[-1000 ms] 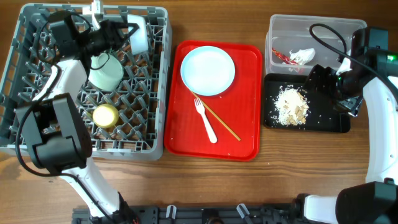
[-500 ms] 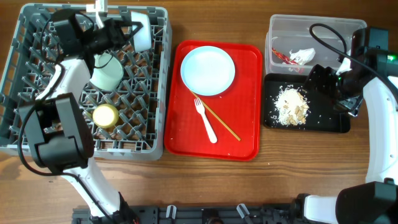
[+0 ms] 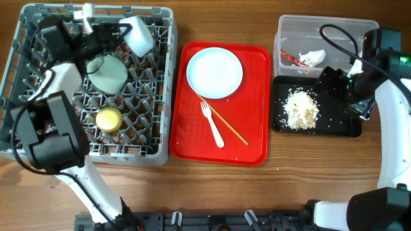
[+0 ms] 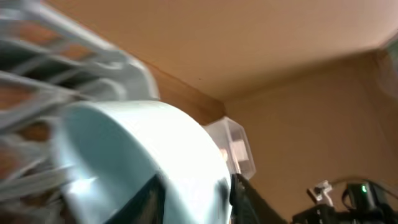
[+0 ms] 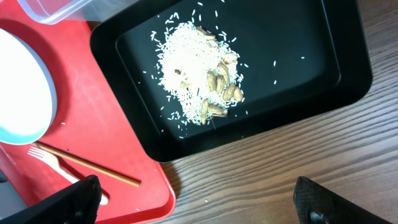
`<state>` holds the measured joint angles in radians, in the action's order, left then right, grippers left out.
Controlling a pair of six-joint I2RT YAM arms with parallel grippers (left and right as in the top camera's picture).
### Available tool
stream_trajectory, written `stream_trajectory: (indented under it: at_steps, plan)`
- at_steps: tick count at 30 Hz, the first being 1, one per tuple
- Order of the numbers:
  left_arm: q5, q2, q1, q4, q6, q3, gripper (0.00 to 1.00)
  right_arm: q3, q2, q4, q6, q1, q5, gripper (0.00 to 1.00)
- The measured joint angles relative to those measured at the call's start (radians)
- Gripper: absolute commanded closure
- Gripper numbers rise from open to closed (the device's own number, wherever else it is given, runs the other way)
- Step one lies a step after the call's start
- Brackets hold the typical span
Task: Sort waste into correct bins and load items into the dishwasher rack
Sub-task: 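Carry the light-blue bowl into the dish rack and release, then lower the left gripper onto the white fork and grasp it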
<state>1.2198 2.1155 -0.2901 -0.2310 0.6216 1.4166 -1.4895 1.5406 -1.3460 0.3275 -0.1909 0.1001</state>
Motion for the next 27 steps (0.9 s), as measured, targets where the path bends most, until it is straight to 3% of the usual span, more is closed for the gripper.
stream_trajectory:
  at_steps: [2, 4, 5, 10, 12, 16, 20, 24, 27]
  plan:
    - [-0.002, 0.014, -0.044, 0.002, 0.003, -0.003, 0.46, 0.0, 0.0, 0.0, 0.0, 0.0, 0.0, 0.0]
    - [0.0, 0.014, -0.079, 0.002, 0.004, -0.004, 0.2, 0.0, 0.0, 0.0, 0.0, 0.0, 0.0, 0.0]
    - [0.002, 0.014, -0.098, 0.003, 0.005, -0.004, 0.02, 0.0, 0.0, 0.0, 0.0, 0.0, 0.0, 0.0]
    - [0.001, -0.058, -0.17, 0.017, 0.006, -0.011, 0.0, 0.0, 0.0, 0.0, 0.0, 0.0, 0.0, 0.0]
    - [0.002, -0.166, -0.183, 0.045, 0.005, -0.011, 0.0, 0.0, 0.0, 0.0, 0.0, 0.0, 0.0, 0.0]
    - [-0.071, -0.353, -0.122, 0.392, -0.047, 0.003, 0.0, 0.0, 0.0, -0.002, 0.0, 0.0, 0.0, 0.0]
    - [-0.415, -0.472, 0.068, 0.825, -0.163, -0.003, 0.0, 0.0, 0.0, 0.0, 0.0, 0.0, 0.0, 0.0]
    - [-0.721, -0.52, 0.287, 1.032, -0.199, -0.008, 0.0, 0.0, 0.0, -0.002, 0.0, 0.0, 0.0, 0.0]
    - [-0.851, -0.541, 0.441, 1.11, -0.208, -0.008, 0.0, 0.0, 0.0, -0.002, 0.0, 0.0, 0.0, 0.0]
